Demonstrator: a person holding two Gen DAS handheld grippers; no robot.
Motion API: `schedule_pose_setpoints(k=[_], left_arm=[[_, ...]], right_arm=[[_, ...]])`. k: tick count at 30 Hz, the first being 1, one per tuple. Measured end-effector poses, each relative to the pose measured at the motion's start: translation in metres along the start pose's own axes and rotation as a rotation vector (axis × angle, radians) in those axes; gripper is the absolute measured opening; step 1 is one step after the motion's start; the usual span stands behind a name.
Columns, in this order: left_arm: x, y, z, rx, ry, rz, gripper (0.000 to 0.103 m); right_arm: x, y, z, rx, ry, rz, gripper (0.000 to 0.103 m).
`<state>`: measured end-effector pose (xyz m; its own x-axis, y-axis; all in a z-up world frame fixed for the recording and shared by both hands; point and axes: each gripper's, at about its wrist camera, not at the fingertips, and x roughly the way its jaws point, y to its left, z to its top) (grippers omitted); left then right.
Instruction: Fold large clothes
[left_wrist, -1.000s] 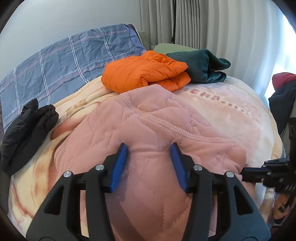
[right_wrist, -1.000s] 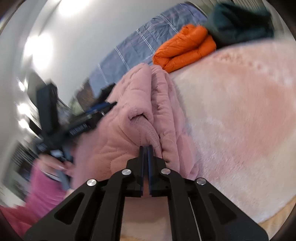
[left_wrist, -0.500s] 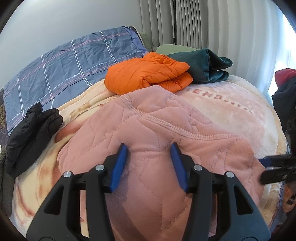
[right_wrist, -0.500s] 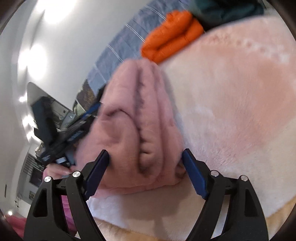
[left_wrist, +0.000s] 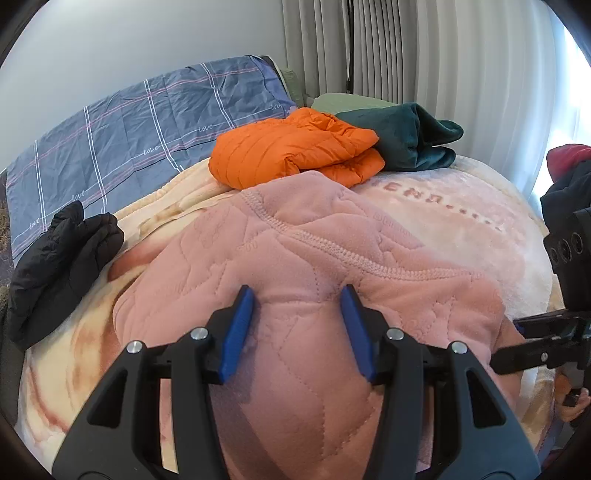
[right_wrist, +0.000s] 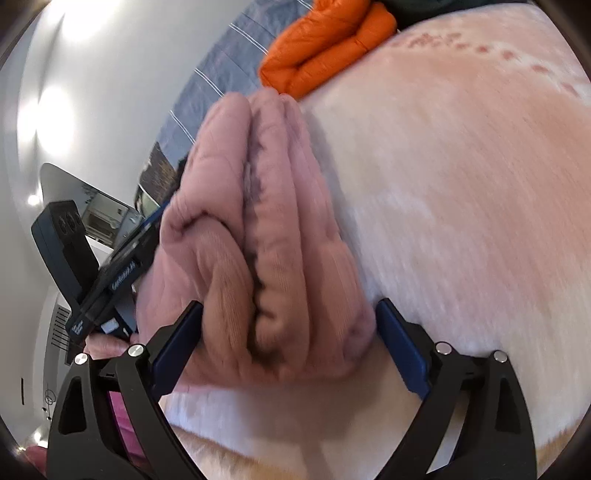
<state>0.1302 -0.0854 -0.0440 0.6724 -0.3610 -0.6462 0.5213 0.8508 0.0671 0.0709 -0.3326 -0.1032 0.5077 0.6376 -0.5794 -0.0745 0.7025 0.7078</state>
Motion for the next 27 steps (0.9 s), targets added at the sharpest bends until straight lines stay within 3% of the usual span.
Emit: schedule_pose_setpoints(k=[4,7,11,17,22,26,27], left_arm=[[0.000,0.000,0.000,-0.004,0.000,-0.003,0.051],[0.000,0.001,0.001,-0.011,-0.001,-0.008,0.051],[0.000,0.001,0.001,-0.015,-0.002,-0.010,0.051],[0.000,0.003,0.002,-0.025,-0.004,-0.017,0.051],[0.001,0.003,0.002,-0.029,-0.011,-0.020,0.051],[-0.015,0.017,0.001,-0.122,-0.069,-0.078,0.053],[-0.020,0.023,0.001,-0.157,-0.079,-0.103,0.058]], right_arm=[[0.002,-0.004,-0.001,0.026,0.006,0.021,0.094],[0.011,-0.002,0.006,0.049,0.003,0.035,0.102],[0.021,0.007,0.010,0.048,-0.003,-0.004,0.102],[0.006,0.017,-0.003,0.008,-0.089,-0.047,0.068],[0.004,0.022,-0.010,-0.011,-0.130,-0.083,0.065],[-0.001,0.022,-0.014,-0.014,-0.145,-0.086,0.067],[-0.002,0.021,-0.015,-0.014,-0.145,-0.085,0.067]])
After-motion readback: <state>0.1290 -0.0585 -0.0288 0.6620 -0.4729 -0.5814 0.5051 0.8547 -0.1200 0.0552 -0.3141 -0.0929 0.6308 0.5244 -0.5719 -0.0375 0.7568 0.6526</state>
